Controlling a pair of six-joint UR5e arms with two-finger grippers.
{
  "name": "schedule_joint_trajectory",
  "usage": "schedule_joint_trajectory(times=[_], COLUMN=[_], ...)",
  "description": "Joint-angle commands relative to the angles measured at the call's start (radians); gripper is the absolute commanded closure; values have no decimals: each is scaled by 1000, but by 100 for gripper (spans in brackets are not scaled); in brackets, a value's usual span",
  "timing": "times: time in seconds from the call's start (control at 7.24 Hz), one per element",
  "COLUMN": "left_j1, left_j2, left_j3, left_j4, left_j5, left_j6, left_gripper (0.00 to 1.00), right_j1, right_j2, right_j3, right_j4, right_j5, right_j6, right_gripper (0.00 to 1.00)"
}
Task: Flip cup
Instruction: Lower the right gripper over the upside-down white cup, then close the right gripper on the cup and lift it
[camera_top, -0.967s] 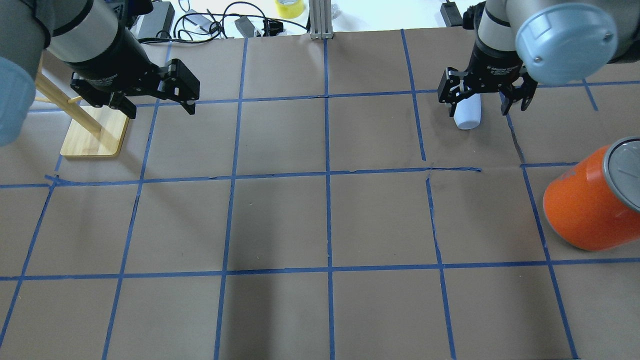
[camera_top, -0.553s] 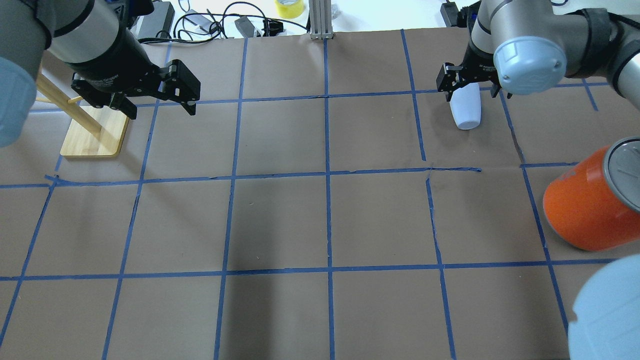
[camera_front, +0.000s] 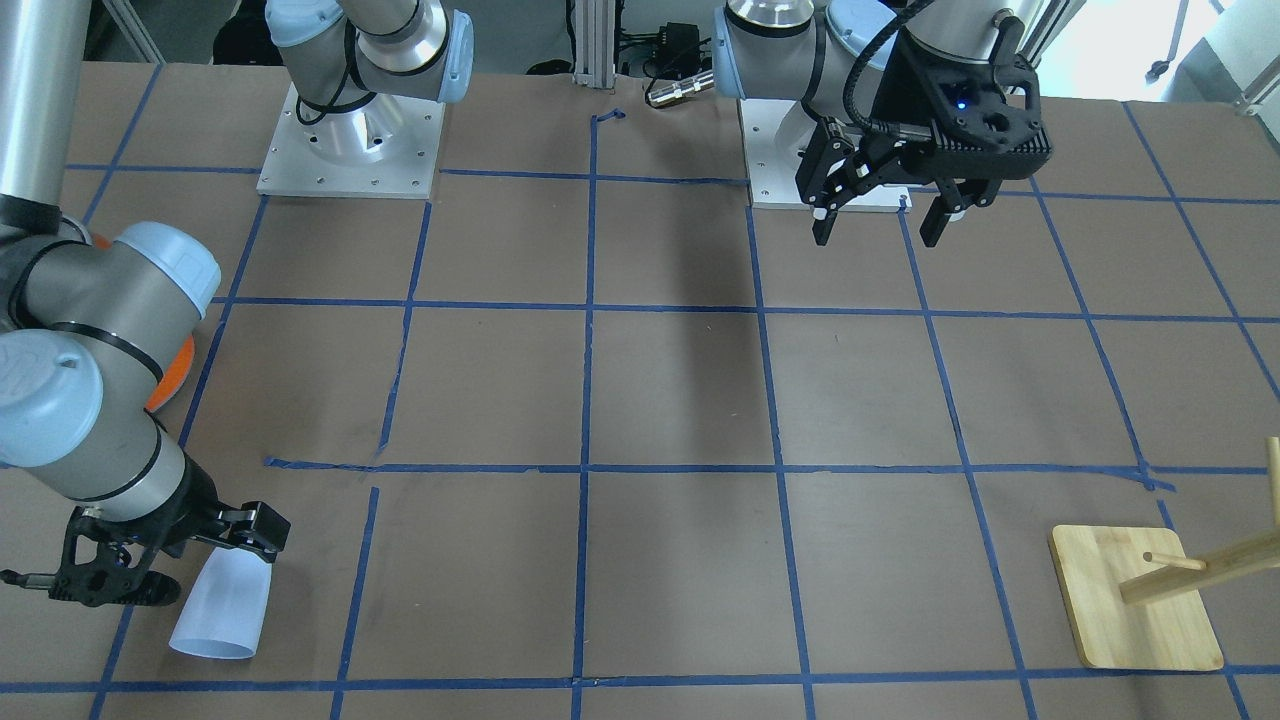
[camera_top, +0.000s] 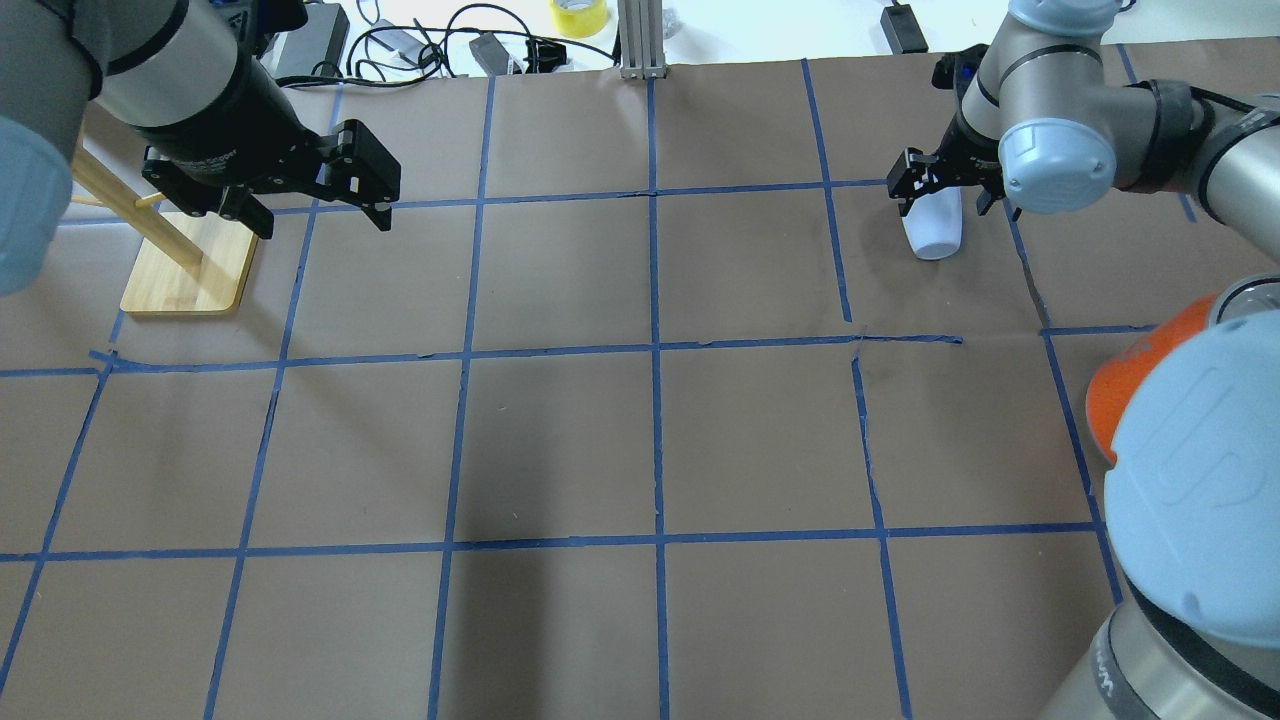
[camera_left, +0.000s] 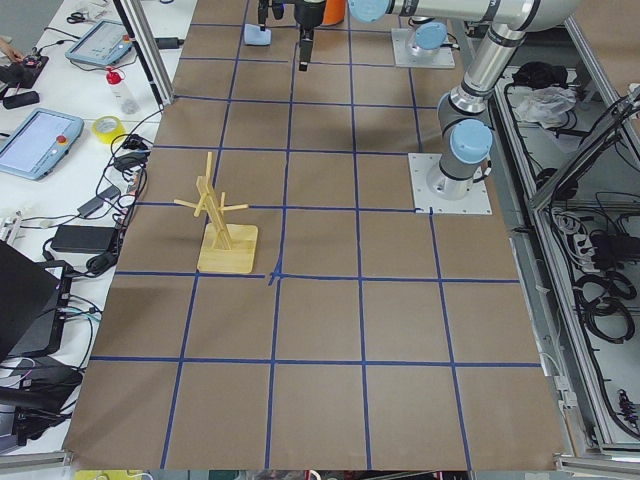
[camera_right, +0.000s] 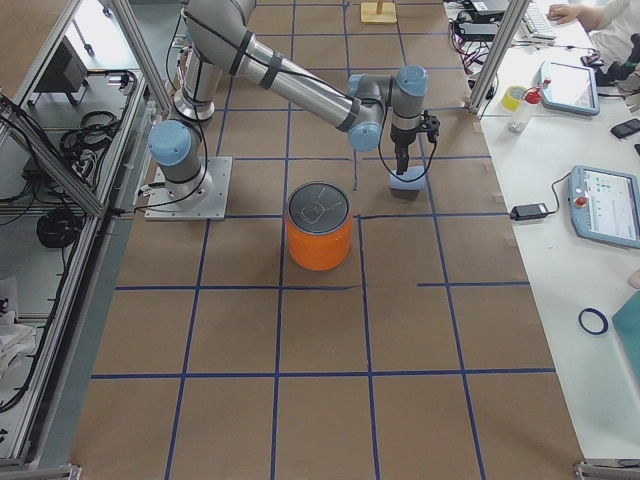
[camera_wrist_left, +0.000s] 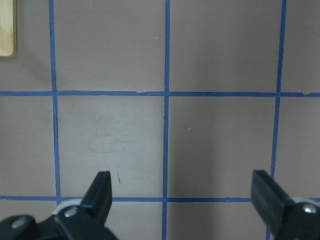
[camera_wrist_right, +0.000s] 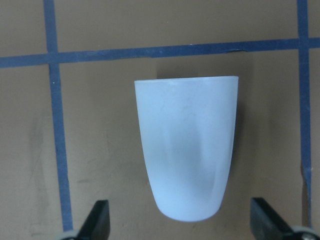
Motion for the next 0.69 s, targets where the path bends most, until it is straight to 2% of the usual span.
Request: schedule_joint_trajectory(times=[0.0,0.55], left_j1=[0,0], left_j2=[0,0], left_j3=[0,0], left_j4=[0,0], left_j5=[0,0], left_j6=[-2,-2], left_gripper=[0,0], right_j1=[-10,-11], right_j2=[48,111], right_j3=[-1,-18], right_j4=[-36,-111], right_j5=[1,4], right_j6=[0,10], right_gripper=[0,0])
